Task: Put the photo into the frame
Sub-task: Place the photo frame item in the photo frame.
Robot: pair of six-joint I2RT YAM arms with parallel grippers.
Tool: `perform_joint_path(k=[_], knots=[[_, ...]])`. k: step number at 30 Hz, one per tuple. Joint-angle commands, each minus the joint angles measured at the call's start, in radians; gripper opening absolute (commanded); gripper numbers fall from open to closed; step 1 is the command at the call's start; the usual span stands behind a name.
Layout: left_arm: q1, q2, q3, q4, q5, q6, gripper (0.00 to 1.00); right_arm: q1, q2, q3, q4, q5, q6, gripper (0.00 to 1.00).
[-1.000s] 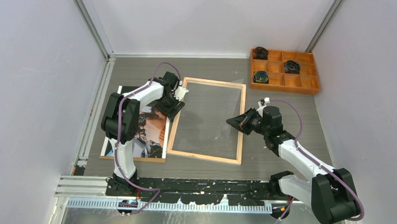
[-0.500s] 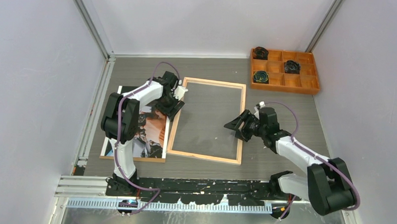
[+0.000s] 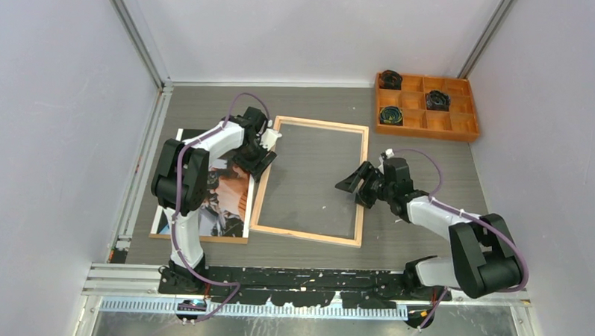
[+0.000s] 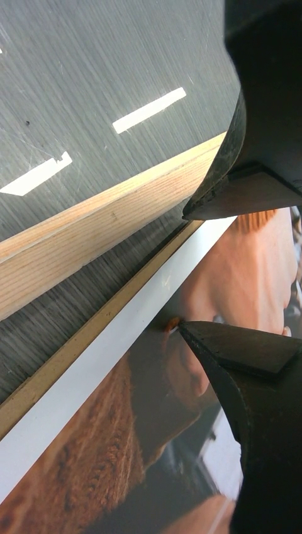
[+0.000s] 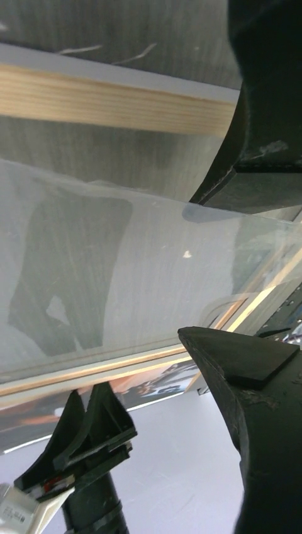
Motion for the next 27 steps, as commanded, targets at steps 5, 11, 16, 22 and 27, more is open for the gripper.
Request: perform_joint_path(k=[5,11,16,22,27], knots=[[0.005,-0.018,0.043,-0.015,0.024,0.016,0.61,-0.013,0.133,0.112,0.179,-0.014,-0.038,0.67],[0.008,-0.016,0.045,-0.017,0.021,0.020,0.61,-0.023,0.182,0.124,0.257,0.022,-0.011,0.64],[0.015,-0.023,0.051,-0.024,0.029,0.018,0.61,-0.029,0.160,0.130,0.251,0.026,-0.001,0.28],[0.040,-0.031,0.059,-0.036,0.071,0.008,0.61,-0.031,0.065,0.122,0.312,-0.012,0.043,0.02],[0.063,-0.039,0.074,-0.047,0.107,-0.009,0.61,-0.031,0.019,0.164,0.285,-0.058,0.072,0.01]])
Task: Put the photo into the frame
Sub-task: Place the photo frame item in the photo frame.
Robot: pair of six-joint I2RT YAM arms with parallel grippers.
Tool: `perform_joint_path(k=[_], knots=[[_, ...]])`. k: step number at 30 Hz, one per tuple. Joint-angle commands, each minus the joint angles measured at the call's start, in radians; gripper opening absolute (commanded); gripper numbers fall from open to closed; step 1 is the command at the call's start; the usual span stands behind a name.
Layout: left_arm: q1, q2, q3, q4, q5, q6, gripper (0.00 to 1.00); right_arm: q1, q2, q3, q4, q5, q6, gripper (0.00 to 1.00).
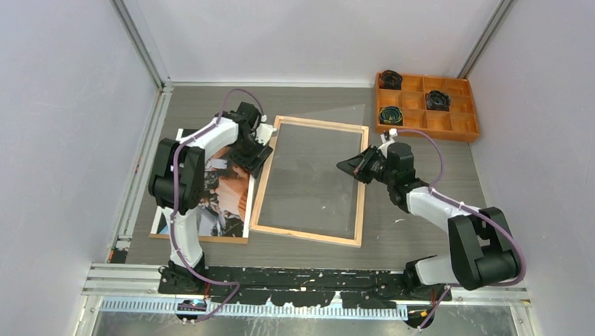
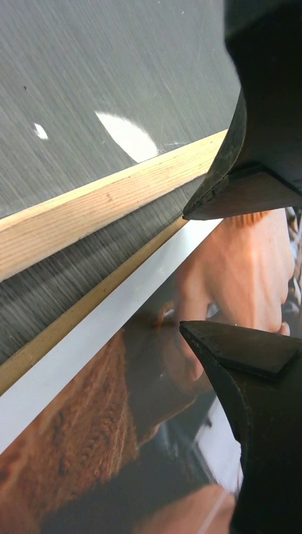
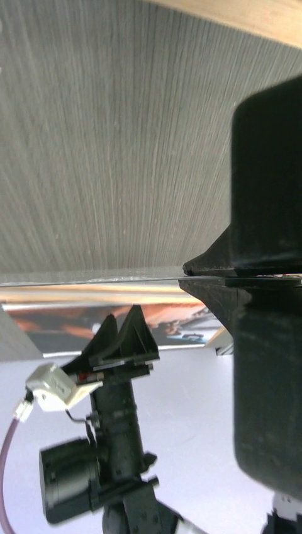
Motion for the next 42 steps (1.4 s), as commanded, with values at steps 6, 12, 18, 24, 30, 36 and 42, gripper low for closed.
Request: perform_joint_path(k=[6,12,18,24,30,36,42], knots=[[0.028,-0.038,0.039,-0.022,0.053,-0.017,0.61,-0.005,-0.007,0.117,0.029,-0.101,0.063,0.01],[0.028,-0.030,0.023,-0.005,0.040,-0.019,0.60,-0.006,0.012,0.133,0.032,-0.119,0.073,0.01],[0.028,-0.018,0.015,0.009,0.039,-0.028,0.60,-0.006,0.037,0.129,0.133,-0.175,0.156,0.01],[0.028,-0.013,0.008,0.013,0.049,-0.030,0.60,-0.004,0.087,0.109,0.284,-0.219,0.276,0.01],[0.028,-0.027,0.004,0.015,0.051,-0.030,0.60,-0.005,0.106,0.098,0.462,-0.257,0.403,0.01],[0.049,-0.042,0.022,0.008,0.062,-0.039,0.60,-0.002,0.057,0.111,0.442,-0.273,0.407,0.01],[0.108,-0.052,0.057,-0.004,0.079,-0.046,0.60,0.001,0.022,0.118,0.408,-0.281,0.382,0.01]])
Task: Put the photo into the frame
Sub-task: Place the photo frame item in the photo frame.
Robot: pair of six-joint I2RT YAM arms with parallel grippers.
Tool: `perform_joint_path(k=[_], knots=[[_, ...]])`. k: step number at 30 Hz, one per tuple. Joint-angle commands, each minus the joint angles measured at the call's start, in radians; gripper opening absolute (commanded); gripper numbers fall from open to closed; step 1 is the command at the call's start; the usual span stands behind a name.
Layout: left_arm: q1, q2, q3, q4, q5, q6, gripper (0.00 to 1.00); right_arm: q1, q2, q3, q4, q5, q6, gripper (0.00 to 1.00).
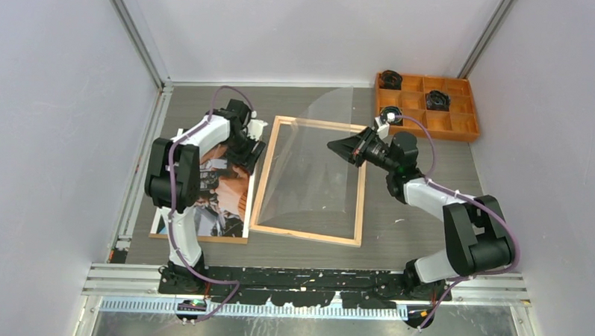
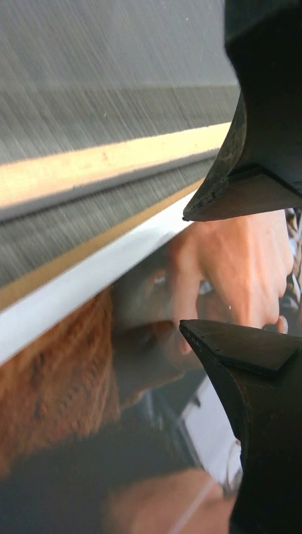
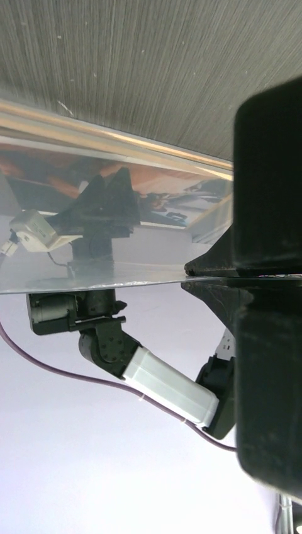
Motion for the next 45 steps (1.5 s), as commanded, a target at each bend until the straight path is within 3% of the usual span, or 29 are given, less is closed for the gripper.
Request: perform_joint_path(k=[1,12,17,22,34,45], knots=[[0.055,-0.054,0.055,-0.006,0.033,-0.018,0.60,0.007,-0.061,0.033,0.047,-0.032,-0.005,0.01],[0.077,-0.051,0.044,0.004,-0.003,-0.030,0.60,0.030,0.029,0.077,0.244,-0.100,0.069,0.01],[0.107,-0.046,0.067,0.016,-0.019,-0.085,0.59,0.070,-0.013,0.174,0.007,-0.116,-0.099,0.01],[0.161,-0.003,0.120,-0.004,-0.034,-0.140,0.56,0.071,-0.019,0.166,-0.181,-0.059,-0.241,0.01],[0.119,-0.065,-0.003,0.043,-0.007,-0.059,0.58,0.031,0.054,0.067,-0.367,0.143,-0.399,0.01],[0.067,-0.059,-0.014,0.050,-0.014,-0.053,0.57,-0.041,0.031,0.037,-0.454,0.150,-0.449,0.01]])
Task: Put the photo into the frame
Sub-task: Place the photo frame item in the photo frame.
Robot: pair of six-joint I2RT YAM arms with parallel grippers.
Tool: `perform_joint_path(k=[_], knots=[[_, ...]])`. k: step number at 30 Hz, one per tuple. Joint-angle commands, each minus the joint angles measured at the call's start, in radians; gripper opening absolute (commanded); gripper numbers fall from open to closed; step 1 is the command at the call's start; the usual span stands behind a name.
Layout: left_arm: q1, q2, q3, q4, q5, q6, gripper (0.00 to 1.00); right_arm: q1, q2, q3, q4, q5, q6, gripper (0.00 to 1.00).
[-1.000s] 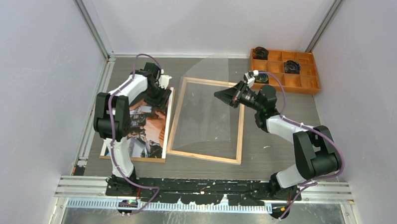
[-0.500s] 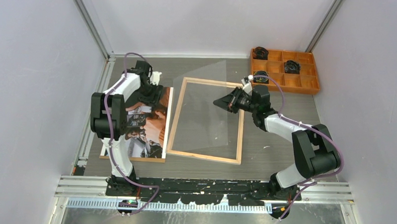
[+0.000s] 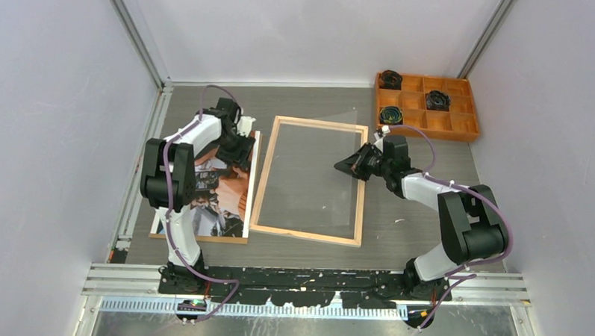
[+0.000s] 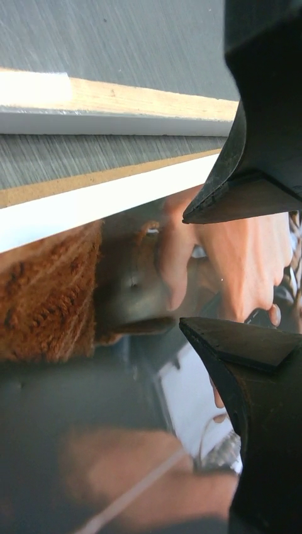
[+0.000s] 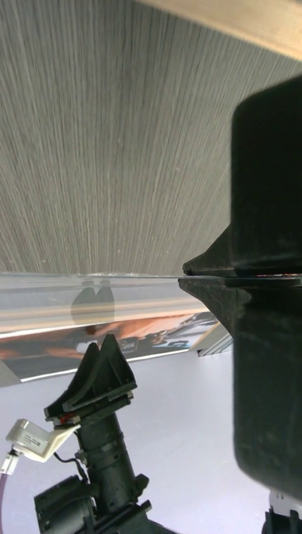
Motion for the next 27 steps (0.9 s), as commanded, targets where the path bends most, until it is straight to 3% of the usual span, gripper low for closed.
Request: perform_joint_path(k=[1,27], knots=[[-0.019,-0.051,-0.003,0.027,0.002,0.018,0.57,-0.033,-0.042,-0.005,-0.014,0.003,-0.043,0.01],[-0.081,-0.017,-0.005,0.055,-0.050,0.017,0.57,-0.050,-0.014,-0.024,-0.029,-0.059,-0.038,0.01]])
